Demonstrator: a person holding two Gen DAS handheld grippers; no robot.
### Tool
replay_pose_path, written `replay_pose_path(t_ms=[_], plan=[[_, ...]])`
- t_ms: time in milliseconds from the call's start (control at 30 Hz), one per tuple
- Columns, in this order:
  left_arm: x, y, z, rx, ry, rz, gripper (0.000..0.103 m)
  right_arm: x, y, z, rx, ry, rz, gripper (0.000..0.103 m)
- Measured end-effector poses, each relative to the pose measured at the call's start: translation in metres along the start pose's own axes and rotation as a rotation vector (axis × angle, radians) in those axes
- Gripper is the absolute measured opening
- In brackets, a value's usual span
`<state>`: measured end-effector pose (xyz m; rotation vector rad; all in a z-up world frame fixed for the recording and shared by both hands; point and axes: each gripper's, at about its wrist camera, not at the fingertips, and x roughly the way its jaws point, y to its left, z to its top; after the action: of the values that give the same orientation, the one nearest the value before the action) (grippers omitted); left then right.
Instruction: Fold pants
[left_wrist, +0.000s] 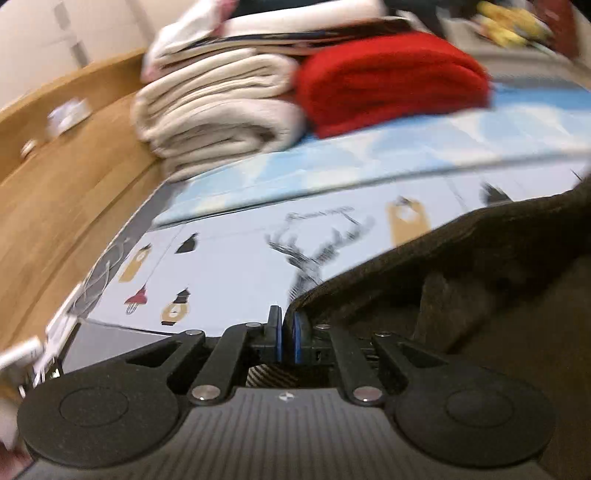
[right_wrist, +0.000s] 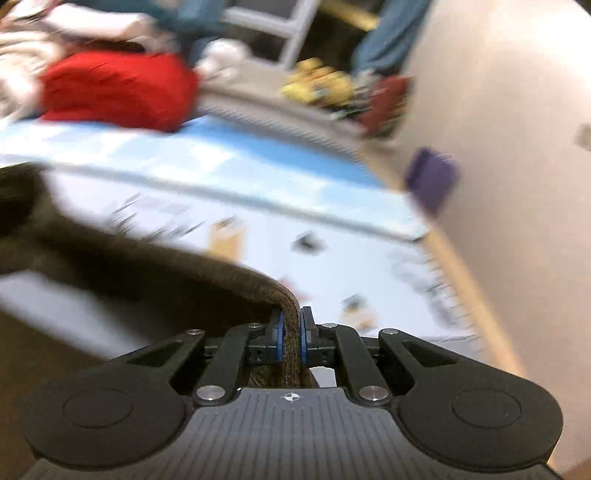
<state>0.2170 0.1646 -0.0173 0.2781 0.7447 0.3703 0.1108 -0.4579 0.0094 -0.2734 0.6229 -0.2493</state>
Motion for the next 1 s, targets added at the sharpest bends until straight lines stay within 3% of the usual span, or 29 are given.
replay_pose_path(t_ms=[133,200,400,433,500,533,600,733,833,867,933,1000], plan=[[0.053,0.007,0.019,-0.174,0.107,0.027,0.007,0.025,-0.026,0.037,0.038,-0.026,-0.093,0.008],[0.072,0.010,0.026,-0.242,0.159,0.018,0.007,0.047,-0.029,0.056,0.035,-0.013,-0.092,0.008],[0.105,0.015,0.024,-0.324,0.224,0.032,0.009,0.131,-0.002,0.126,-0.015,-0.004,-0.096,0.008],[0.109,0.017,0.020,-0.356,0.237,0.030,0.015,0.145,0.001,0.137,0.003,-0.003,-0.100,0.011],[0.121,0.022,0.016,-0.407,0.268,0.027,0.022,0.174,0.013,0.147,0.056,0.020,-0.117,0.027],[0.128,0.025,0.014,-0.421,0.283,0.032,0.029,0.185,0.016,0.146,0.105,0.053,-0.123,0.035],[0.130,0.032,0.015,-0.447,0.289,0.039,0.035,0.196,0.023,0.137,0.229,0.064,-0.099,0.036],[0.123,0.044,0.021,-0.472,0.261,0.098,0.048,0.204,0.025,0.074,0.459,0.067,-0.075,0.041],[0.109,0.047,0.028,-0.501,0.219,0.096,0.048,0.233,0.010,0.031,0.741,0.213,0.005,0.041],[0.103,0.043,0.033,-0.505,0.201,0.058,0.046,0.238,0.006,0.018,0.835,0.251,0.035,0.041],[0.089,0.026,0.042,-0.472,0.148,-0.050,0.046,0.247,0.006,0.003,0.900,0.297,0.024,0.041],[0.075,-0.005,0.050,-0.387,0.096,-0.230,0.046,0.255,0.009,-0.006,0.896,0.326,0.021,0.041]])
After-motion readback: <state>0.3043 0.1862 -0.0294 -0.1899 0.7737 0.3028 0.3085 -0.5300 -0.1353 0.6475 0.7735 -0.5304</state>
